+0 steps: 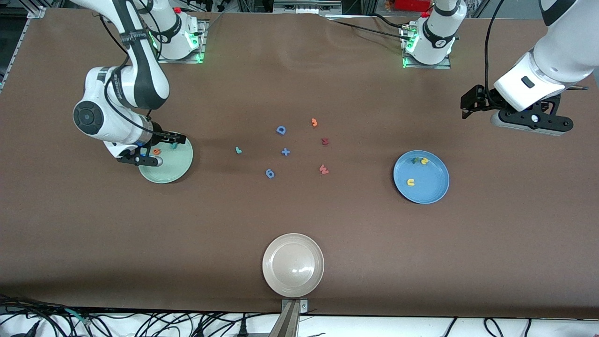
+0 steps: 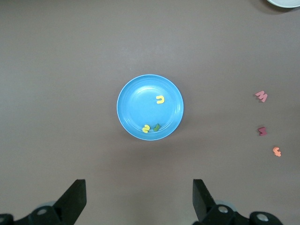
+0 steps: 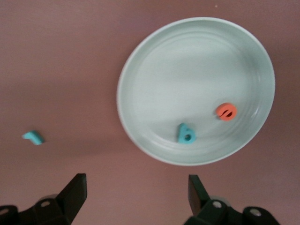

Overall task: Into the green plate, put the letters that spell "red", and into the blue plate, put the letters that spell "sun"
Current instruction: 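Lower the cyan b into the green plate and open the right gripper, then move the right gripper from the green plate to the cyan 1, then close the right gripper on the cyan 1 and lift it, then carry the cyan 1 with the right gripper over the green plate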

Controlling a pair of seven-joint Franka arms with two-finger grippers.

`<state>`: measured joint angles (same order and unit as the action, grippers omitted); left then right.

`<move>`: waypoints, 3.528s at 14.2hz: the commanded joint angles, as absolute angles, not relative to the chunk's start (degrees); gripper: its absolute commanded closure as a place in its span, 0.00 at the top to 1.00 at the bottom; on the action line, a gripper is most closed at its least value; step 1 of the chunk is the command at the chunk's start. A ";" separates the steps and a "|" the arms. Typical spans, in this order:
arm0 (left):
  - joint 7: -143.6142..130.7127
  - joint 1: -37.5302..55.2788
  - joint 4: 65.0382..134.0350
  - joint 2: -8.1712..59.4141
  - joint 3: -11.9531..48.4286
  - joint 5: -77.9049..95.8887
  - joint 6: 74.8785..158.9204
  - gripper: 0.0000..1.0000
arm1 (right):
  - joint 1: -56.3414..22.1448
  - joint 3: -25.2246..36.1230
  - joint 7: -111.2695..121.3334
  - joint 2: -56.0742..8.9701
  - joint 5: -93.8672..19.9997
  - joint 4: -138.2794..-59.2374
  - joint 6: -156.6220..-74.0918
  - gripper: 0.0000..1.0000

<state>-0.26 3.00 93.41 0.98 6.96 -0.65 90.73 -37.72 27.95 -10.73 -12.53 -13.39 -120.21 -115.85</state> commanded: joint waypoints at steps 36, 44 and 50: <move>0.62 3.08 91.41 1.76 6.68 0.62 89.03 1.00 | -45.35 14.33 -22.76 -30.59 -14.68 -116.10 -136.32 0.38; 0.62 3.08 91.41 1.76 6.68 0.62 89.03 1.00 | -45.35 14.33 -22.76 -30.50 -14.68 -116.10 -136.14 0.01; 0.62 3.08 91.41 1.76 6.68 0.62 89.03 1.00 | -44.83 15.11 -21.71 -27.96 -14.77 -115.58 -132.65 0.00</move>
<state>-0.26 3.01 93.31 1.06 6.95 -0.65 90.72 -45.02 14.45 -22.55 -30.10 -13.47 -116.00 -135.51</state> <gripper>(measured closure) 0.000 0.819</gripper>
